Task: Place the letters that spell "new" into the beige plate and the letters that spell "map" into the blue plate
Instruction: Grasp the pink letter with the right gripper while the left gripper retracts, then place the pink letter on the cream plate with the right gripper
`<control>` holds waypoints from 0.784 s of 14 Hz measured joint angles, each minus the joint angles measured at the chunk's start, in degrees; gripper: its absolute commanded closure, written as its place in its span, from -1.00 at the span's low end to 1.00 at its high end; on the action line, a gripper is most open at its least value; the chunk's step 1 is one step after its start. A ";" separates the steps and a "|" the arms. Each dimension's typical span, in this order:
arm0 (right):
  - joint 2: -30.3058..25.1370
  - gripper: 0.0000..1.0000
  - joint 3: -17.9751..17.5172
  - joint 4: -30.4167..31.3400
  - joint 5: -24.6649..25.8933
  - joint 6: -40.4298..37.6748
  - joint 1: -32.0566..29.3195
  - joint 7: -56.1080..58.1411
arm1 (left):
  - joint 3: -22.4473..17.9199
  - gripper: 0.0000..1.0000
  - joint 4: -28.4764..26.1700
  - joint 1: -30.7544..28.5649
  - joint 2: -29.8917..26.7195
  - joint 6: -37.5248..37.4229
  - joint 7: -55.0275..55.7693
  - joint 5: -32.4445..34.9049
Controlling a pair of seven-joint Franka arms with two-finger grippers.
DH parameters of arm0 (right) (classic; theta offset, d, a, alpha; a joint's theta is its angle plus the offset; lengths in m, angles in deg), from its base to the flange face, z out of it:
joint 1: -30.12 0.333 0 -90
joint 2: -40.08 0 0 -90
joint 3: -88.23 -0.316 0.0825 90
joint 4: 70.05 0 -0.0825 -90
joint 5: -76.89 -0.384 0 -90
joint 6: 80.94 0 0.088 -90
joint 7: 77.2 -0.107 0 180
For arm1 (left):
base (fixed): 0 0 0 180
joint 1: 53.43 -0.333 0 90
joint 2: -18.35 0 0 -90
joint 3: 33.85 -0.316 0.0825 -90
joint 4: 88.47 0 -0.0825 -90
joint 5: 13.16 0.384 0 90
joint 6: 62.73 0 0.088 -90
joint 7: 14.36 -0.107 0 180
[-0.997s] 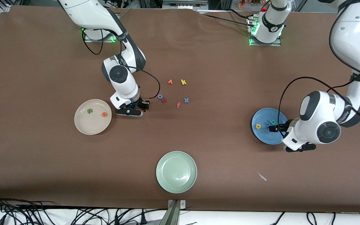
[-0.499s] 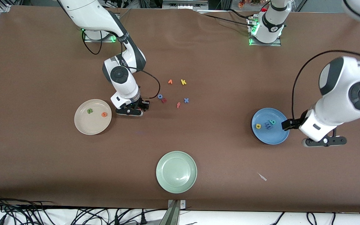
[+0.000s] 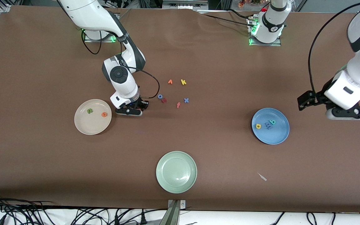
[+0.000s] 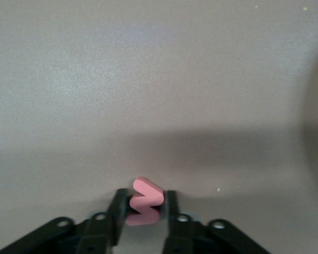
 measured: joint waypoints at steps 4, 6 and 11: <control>-0.09 0.69 0.09 0.10 0.23 0.37 0.05 0.93 | -4.90 -1.00 -4.86 4.61 -4.56 -0.49 -3.69 -0.81; -0.49 0.69 1.43 -0.42 0.30 -0.11 0.08 3.90 | -5.50 -1.00 -10.33 5.35 -8.40 1.06 -3.70 -1.28; -4.69 0.69 8.85 -3.48 0.35 -10.29 -0.07 22.28 | -11.76 -1.00 -15.23 10.11 -12.28 2.66 -3.75 -4.16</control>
